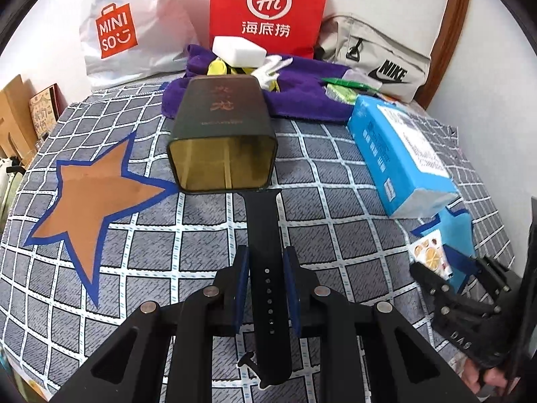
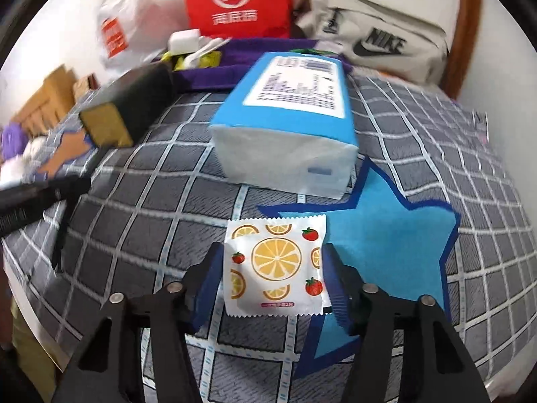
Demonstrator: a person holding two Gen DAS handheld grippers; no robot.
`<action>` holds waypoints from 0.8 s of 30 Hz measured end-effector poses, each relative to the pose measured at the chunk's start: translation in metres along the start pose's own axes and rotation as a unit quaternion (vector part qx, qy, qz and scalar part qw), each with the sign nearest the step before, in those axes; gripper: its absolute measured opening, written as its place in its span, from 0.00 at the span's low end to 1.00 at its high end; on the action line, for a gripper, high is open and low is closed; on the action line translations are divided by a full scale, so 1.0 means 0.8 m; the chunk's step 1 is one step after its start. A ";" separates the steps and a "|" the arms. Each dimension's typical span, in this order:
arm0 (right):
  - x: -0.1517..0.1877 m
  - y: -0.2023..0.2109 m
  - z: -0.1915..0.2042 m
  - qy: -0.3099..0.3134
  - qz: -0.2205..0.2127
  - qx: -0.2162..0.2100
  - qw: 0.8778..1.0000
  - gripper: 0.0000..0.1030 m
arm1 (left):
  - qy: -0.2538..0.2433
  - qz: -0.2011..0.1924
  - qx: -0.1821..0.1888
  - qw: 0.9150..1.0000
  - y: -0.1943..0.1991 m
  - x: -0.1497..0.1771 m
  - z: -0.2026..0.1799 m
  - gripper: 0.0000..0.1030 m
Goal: Organize soft objects
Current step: 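Grasp the orange-print snack packet with the right tool and lift it, then carry the snack packet with the right tool over the purple towel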
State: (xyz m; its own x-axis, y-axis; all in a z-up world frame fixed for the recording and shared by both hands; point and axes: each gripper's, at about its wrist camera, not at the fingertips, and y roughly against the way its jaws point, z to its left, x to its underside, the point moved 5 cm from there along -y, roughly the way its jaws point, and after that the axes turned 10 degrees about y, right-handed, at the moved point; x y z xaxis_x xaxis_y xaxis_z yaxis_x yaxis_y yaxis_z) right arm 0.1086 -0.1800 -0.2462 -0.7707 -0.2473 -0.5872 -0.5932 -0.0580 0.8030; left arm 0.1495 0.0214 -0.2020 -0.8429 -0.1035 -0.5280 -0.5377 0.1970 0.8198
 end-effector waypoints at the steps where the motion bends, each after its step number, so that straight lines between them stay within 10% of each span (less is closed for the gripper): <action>1: 0.001 0.002 -0.001 0.003 0.000 -0.003 1.000 0.48 | 0.002 -0.001 0.003 1.000 0.002 -0.001 0.000 0.19; 24: -0.047 0.073 -0.017 0.007 -0.051 -0.074 0.996 0.35 | 0.018 -0.032 0.000 0.999 0.048 -0.046 -0.001 0.19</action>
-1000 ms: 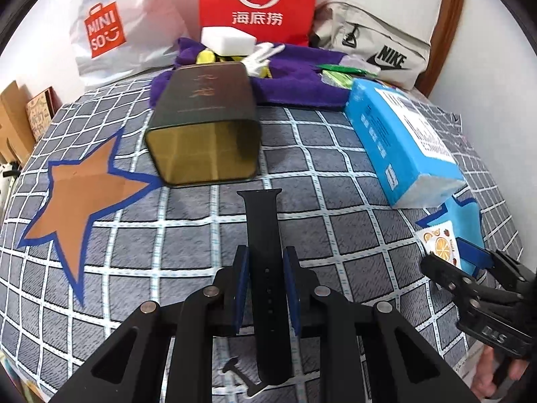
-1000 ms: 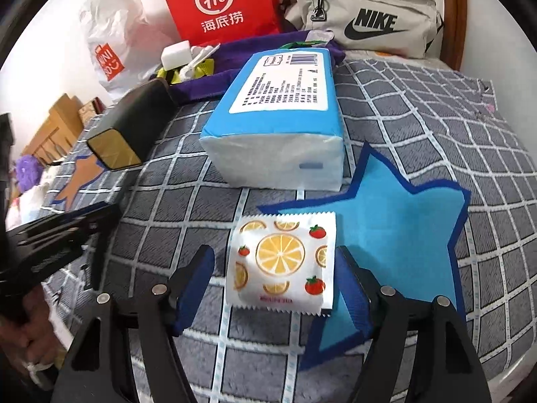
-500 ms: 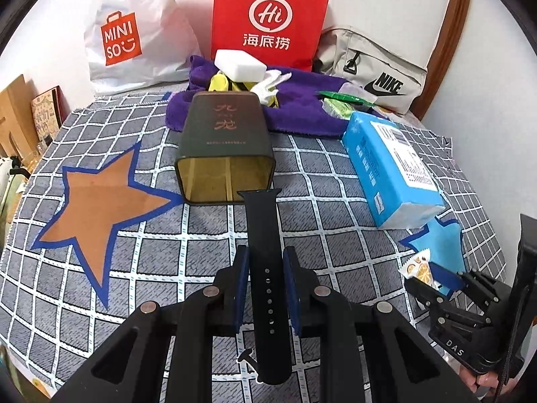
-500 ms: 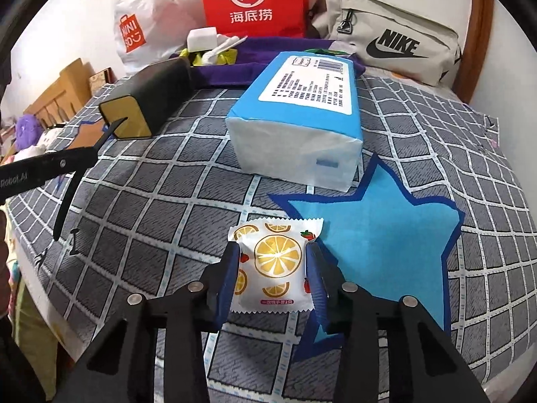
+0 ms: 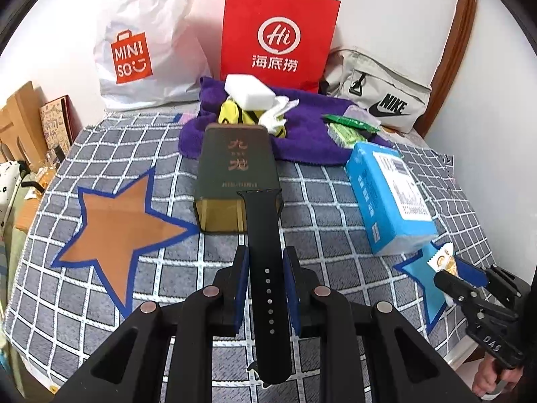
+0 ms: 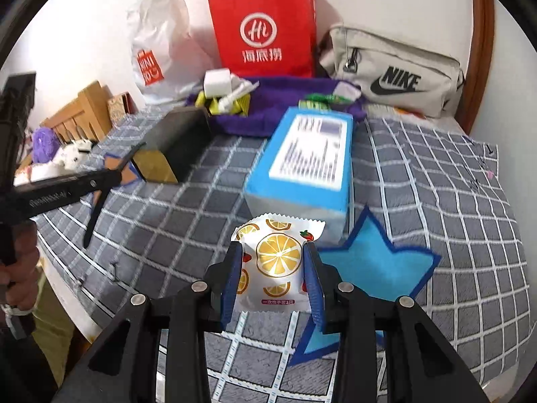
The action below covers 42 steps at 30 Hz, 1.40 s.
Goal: Organize soft objects
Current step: 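Carry the snack packet with the right tool over the purple towel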
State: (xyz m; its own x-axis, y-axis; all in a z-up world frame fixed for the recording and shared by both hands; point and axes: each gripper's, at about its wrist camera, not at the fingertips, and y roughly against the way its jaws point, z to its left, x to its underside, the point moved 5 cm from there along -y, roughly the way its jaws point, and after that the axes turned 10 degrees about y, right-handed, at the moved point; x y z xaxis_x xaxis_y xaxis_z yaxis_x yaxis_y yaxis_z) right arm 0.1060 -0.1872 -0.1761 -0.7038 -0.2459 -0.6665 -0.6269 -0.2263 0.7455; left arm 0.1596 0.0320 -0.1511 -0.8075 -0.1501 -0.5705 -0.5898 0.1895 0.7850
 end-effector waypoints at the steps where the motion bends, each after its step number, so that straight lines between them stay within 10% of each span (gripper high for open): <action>1: -0.006 0.003 -0.003 -0.006 -0.004 -0.008 1.000 0.35 | 0.000 -0.002 -0.001 1.000 0.002 -0.003 -0.002 0.19; 42: -0.176 -0.007 -0.064 0.019 -0.069 0.009 0.997 0.35 | -0.003 -0.045 -0.014 0.999 -0.006 -0.140 -0.033 0.19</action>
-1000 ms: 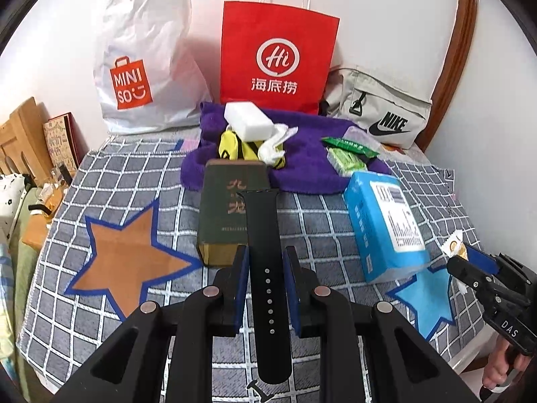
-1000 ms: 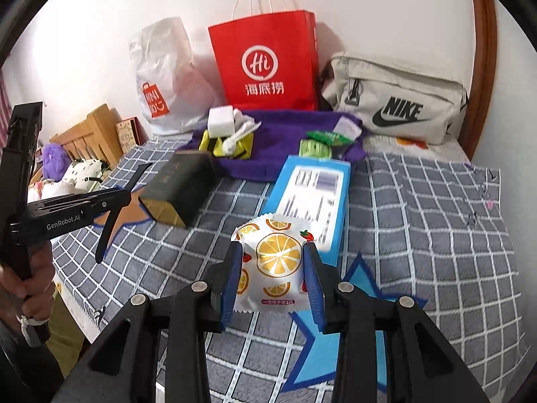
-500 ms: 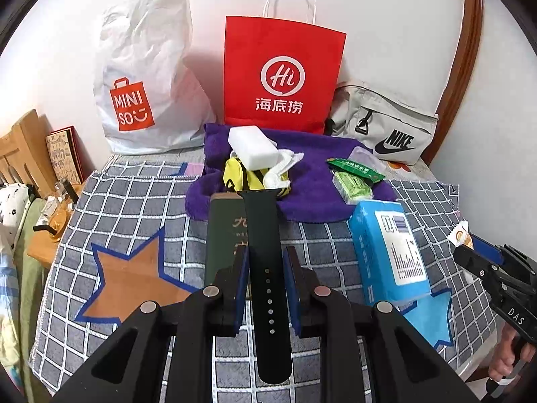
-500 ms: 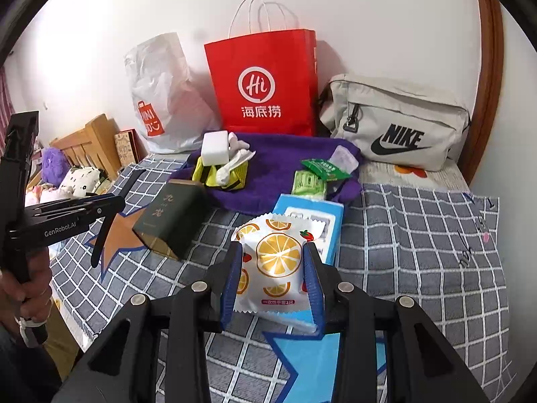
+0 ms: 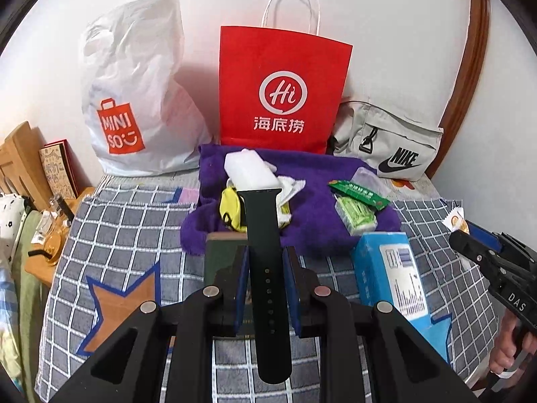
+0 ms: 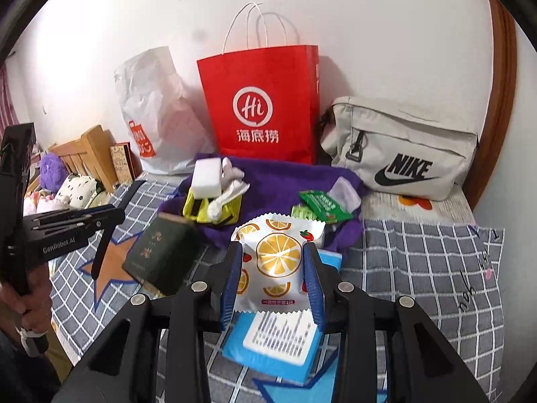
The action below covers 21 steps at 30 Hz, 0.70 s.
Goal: Organize soft objects
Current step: 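Carry the snack packet with the right tool over the purple towel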
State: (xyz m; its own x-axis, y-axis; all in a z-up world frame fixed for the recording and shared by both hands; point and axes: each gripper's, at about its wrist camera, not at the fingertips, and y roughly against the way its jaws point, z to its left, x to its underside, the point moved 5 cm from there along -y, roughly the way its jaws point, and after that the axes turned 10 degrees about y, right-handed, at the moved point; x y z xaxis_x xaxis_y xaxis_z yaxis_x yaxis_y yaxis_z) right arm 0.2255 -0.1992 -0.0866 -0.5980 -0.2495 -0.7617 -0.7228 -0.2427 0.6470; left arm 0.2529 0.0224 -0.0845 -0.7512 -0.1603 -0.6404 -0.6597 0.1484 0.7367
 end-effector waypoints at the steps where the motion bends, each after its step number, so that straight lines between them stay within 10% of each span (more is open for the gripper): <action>1: -0.006 -0.003 -0.003 0.000 -0.001 0.000 1.000 0.35 | -0.001 -0.001 0.001 1.000 -0.002 -0.005 -0.002 0.19; 21: -0.104 -0.090 -0.042 -0.002 -0.008 -0.015 1.000 0.35 | -0.019 -0.004 0.012 1.000 -0.077 -0.101 -0.040 0.19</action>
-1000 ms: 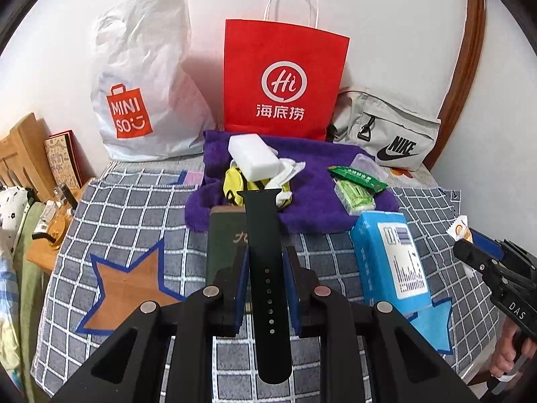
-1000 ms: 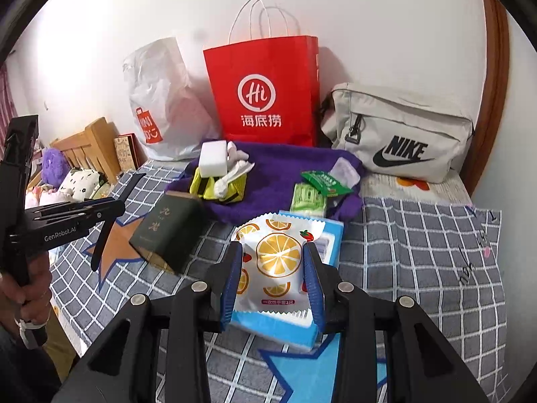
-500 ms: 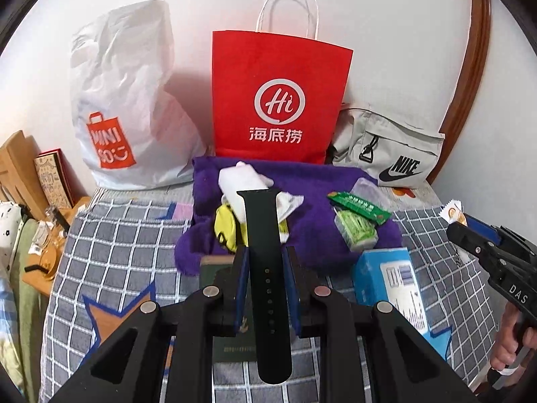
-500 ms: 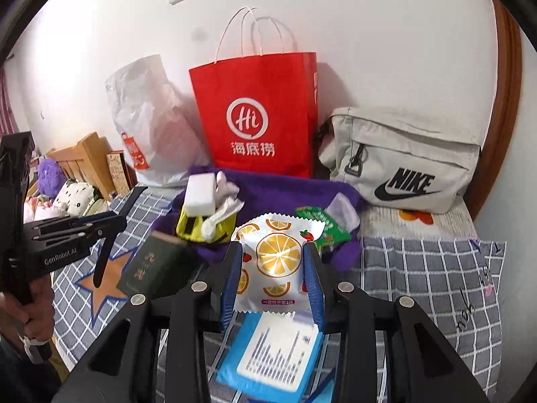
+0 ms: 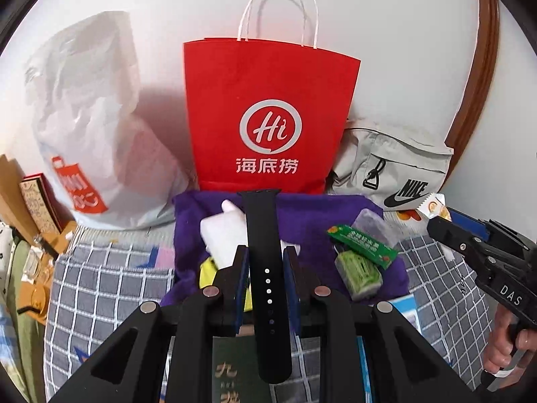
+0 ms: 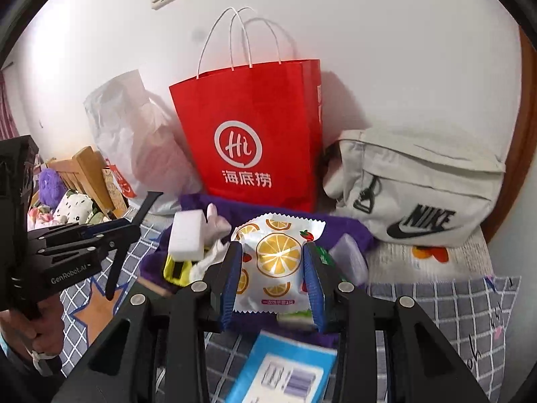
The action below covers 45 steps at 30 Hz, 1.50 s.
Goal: Organize soft objects
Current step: 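Carry the snack packet with the right tool over the purple towel, then lower the snack packet onto the towel and open the right tool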
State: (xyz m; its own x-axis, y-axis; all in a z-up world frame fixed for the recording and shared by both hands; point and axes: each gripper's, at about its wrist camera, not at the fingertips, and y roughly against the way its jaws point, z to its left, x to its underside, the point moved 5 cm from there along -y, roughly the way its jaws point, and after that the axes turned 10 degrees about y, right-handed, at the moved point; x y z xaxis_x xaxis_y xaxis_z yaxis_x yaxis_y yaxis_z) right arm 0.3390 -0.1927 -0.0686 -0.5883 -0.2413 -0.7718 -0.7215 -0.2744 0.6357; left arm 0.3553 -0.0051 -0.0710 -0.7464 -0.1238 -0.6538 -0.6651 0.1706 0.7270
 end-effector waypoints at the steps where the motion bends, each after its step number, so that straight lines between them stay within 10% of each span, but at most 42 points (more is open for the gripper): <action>1: -0.003 -0.003 0.000 0.000 0.000 -0.001 1.000 0.35 | -0.002 0.000 0.002 1.000 -0.006 -0.004 -0.003 0.19; 45: 0.073 -0.195 -0.048 -0.008 0.164 -0.040 0.986 0.45 | -0.002 0.104 0.025 0.994 -0.170 0.008 -0.010 0.21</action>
State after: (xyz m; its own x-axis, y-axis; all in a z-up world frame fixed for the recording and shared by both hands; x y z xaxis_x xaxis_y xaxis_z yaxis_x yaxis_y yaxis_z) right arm 0.4313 -0.1998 -0.2120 -0.7915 -0.3140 -0.5243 -0.4611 -0.2562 0.8496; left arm 0.4409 -0.0366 -0.1726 -0.8674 -0.0771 -0.4916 -0.4947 0.2398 0.8353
